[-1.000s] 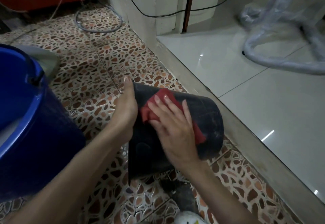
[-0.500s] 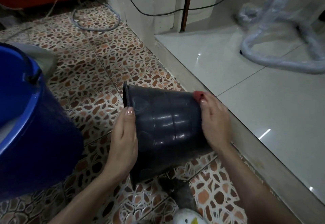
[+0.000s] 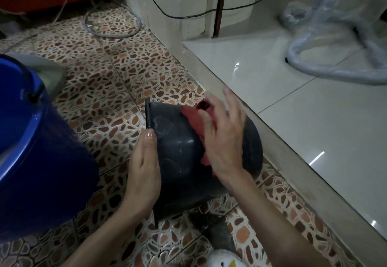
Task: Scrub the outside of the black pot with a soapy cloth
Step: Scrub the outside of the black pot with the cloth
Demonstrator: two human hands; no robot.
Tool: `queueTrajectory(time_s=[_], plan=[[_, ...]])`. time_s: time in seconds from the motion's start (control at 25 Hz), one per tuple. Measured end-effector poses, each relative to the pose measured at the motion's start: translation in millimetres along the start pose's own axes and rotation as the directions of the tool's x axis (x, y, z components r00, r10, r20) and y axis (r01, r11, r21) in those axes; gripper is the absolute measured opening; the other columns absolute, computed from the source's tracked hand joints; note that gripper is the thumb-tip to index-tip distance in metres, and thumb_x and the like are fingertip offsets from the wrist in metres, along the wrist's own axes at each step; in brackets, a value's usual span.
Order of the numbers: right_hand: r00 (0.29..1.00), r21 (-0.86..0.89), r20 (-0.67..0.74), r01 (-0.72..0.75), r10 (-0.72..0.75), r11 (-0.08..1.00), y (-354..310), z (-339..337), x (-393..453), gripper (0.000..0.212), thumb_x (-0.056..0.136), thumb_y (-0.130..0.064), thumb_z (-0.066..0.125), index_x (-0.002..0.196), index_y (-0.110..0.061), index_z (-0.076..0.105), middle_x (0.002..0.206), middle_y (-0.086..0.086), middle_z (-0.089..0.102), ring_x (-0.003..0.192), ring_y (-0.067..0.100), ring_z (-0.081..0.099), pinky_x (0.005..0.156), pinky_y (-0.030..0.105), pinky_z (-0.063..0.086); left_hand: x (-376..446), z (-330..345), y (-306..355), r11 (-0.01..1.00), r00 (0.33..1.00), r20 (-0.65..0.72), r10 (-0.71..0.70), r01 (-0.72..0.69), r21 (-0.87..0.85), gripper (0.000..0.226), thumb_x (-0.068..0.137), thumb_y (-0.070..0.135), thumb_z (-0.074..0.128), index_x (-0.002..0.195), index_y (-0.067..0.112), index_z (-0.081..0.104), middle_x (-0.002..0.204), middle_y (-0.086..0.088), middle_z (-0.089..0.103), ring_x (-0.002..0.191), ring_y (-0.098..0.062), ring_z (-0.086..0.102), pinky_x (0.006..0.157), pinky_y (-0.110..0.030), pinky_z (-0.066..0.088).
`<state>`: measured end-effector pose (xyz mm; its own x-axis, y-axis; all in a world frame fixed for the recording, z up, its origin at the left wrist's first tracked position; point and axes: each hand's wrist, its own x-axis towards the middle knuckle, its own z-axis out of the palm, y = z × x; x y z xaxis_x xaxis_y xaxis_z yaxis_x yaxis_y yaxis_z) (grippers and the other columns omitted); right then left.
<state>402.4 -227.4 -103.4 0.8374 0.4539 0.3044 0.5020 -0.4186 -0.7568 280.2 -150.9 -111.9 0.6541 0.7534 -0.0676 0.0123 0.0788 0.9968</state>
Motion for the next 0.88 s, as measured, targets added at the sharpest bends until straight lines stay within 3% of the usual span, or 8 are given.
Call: queueTrajectory(time_s=[0.08,0.16,0.36,0.44,0.56,0.68,0.76,0.88], plan=[[0.952,-0.196,0.224,0.255,-0.210,0.947,11.7,8.3,-10.2,0.060,0.099,-0.057,0.022,0.147,-0.026,0.041,0.157,-0.003,0.033,0.150,0.015,0.013,0.123,0.039,-0.001,0.3,-0.9,-0.5,1.000,1.000,0.000,-0.002,0.002,-0.005,0.040,0.105,0.036,0.030,0.128,0.021,0.059,0.118,0.013,0.071,0.113,-0.001,0.066,0.087,-0.017,0.055],[0.932,-0.213,0.305,0.266,-0.195,0.940,24.7,6.8,-8.3,0.058,0.101,-0.056,0.019,0.149,-0.028,0.035,0.157,-0.009,0.032,0.150,0.011,0.009,0.123,0.038,0.000,-0.7,-1.6,-0.2,1.000,1.000,-0.005,0.001,-0.001,-0.002,0.036,0.106,0.033,0.029,0.121,0.025,0.060,0.111,0.021,0.072,0.106,0.004,0.067,0.081,-0.012,0.053],[0.983,-0.334,0.178,0.022,0.040,0.942,72.2,-16.6,9.2,0.045,0.105,-0.045,0.026,0.145,-0.033,0.042,0.150,-0.010,0.043,0.146,0.014,0.025,0.117,0.038,0.013,-1.8,-4.3,2.9,0.997,1.000,0.018,-0.020,0.019,0.079,0.034,0.107,0.035,0.027,0.112,0.033,0.061,0.106,0.030,0.068,0.104,0.012,0.062,0.082,-0.008,0.049],[0.985,-0.275,0.114,-0.095,0.131,0.957,90.6,-30.2,15.2,0.040,0.105,-0.036,0.033,0.142,-0.029,0.047,0.143,-0.003,0.052,0.138,0.018,0.039,0.112,0.035,0.025,-2.0,-2.0,6.9,0.992,0.999,0.008,-0.043,0.041,0.118,0.033,0.107,0.038,0.027,0.111,0.037,0.059,0.106,0.039,0.065,0.105,0.019,0.058,0.085,-0.005,0.046],[0.980,-0.113,-0.090,-0.187,0.177,0.976,86.9,-43.0,4.1,0.039,0.104,-0.028,0.041,0.141,-0.021,0.050,0.135,0.004,0.059,0.125,0.020,0.054,0.107,0.028,0.041,12.1,-0.6,15.7,0.974,0.980,-0.086,-0.177,0.188,0.130,0.033,0.104,0.043,0.032,0.118,0.032,0.060,0.119,0.016,0.065,0.116,-0.006,0.059,0.096,-0.034,0.050],[0.985,-0.025,-0.068,0.154,-0.156,0.988,47.4,-28.4,-33.8,0.038,0.103,-0.023,0.044,0.140,-0.019,0.047,0.144,0.006,0.050,0.135,0.016,0.045,0.112,0.019,0.034,42.9,4.6,31.1,0.938,0.934,-0.132,-0.331,0.341,0.063,0.046,0.098,0.050,0.032,0.126,0.025,0.058,0.130,-0.003,0.062,0.121,-0.025,0.057,0.105,-0.051,0.045],[0.914,0.025,0.110,0.391,-0.391,0.920,25.7,-4.7,-56.5,0.040,0.105,-0.026,0.039,0.143,-0.014,0.045,0.151,0.005,0.043,0.145,0.018,0.032,0.120,0.035,0.024,50.4,4.5,32.6,0.922,0.916,-0.115,-0.385,0.388,0.002,0.064,0.099,0.062,0.025,0.146,0.025,0.046,0.148,-0.004,0.052,0.134,-0.024,0.050,0.113,-0.050,0.039],[0.868,0.060,0.266,0.419,-0.419,0.906,3.1,19.0,-49.7,0.049,0.107,-0.035,0.025,0.145,-0.011,0.043,0.154,0.003,0.038,0.149,0.015,0.020,0.123,0.042,0.013,44.5,4.7,29.1,0.919,0.910,-0.130,-0.394,0.392,-0.038,0.073,0.095,0.071,0.022,0.148,0.026,0.045,0.149,-0.004,0.052,0.137,-0.022,0.049,0.115,-0.046,0.036]])
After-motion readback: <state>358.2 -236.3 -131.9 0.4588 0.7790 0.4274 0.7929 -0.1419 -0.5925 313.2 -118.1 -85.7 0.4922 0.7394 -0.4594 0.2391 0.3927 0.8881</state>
